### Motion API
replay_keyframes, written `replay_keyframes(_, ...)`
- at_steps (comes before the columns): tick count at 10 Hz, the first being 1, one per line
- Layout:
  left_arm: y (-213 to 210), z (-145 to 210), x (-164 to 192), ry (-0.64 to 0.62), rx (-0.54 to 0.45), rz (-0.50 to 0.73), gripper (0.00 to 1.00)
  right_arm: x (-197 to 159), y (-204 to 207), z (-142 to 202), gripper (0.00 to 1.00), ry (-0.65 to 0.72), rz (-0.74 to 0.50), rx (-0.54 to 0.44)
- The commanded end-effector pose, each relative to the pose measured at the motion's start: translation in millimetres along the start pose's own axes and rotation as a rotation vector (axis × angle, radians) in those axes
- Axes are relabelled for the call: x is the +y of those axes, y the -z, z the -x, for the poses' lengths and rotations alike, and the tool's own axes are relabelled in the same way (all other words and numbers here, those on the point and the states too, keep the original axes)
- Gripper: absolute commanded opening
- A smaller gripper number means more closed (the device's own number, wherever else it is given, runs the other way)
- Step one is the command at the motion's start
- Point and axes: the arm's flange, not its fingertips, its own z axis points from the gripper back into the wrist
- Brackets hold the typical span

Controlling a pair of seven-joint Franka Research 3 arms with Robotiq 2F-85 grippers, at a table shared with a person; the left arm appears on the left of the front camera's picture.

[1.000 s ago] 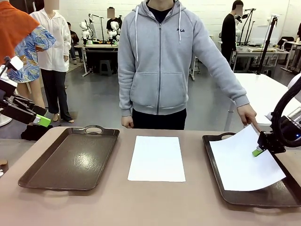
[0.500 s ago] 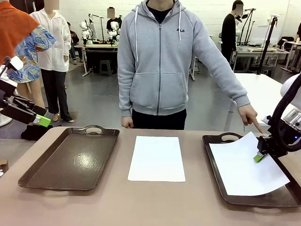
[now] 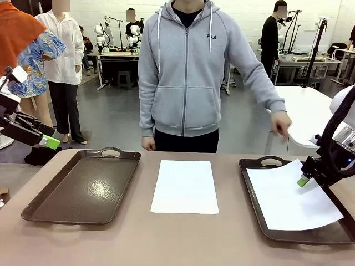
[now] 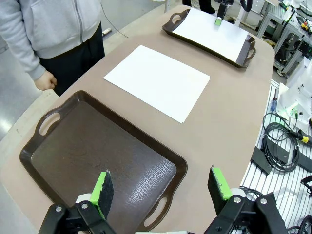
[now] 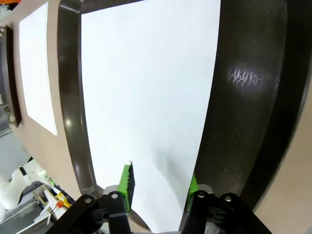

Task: Sort the A4 documents.
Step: Place the A4 Paper in the designated Handle tray.

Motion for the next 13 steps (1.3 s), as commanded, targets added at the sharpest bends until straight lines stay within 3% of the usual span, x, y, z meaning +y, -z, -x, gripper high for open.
replay_keyframes(1, 0.3, 1.1, 2.2, 0.018, -0.016, 0.015, 1.00, 3.4, -1.5, 3.6, 0.76, 0.030, 0.068, -0.013)
replay_keyframes(4, 0.3, 1.1, 2.2, 0.018, -0.016, 0.015, 1.00, 1.3, -9.9, 5.7, 1.00, 0.038, 0.100, -0.032)
replay_keyframes(10, 0.3, 1.1, 2.2, 0.018, -0.016, 0.015, 1.00, 1.0, -13.2, 4.5, 1.00, 0.059, 0.130, -0.026)
replay_keyframes(13, 0.3, 1.1, 2.2, 0.018, -0.016, 0.015, 1.00, -1.1, -16.5, -0.5, 1.00, 0.026, 0.082, -0.040)
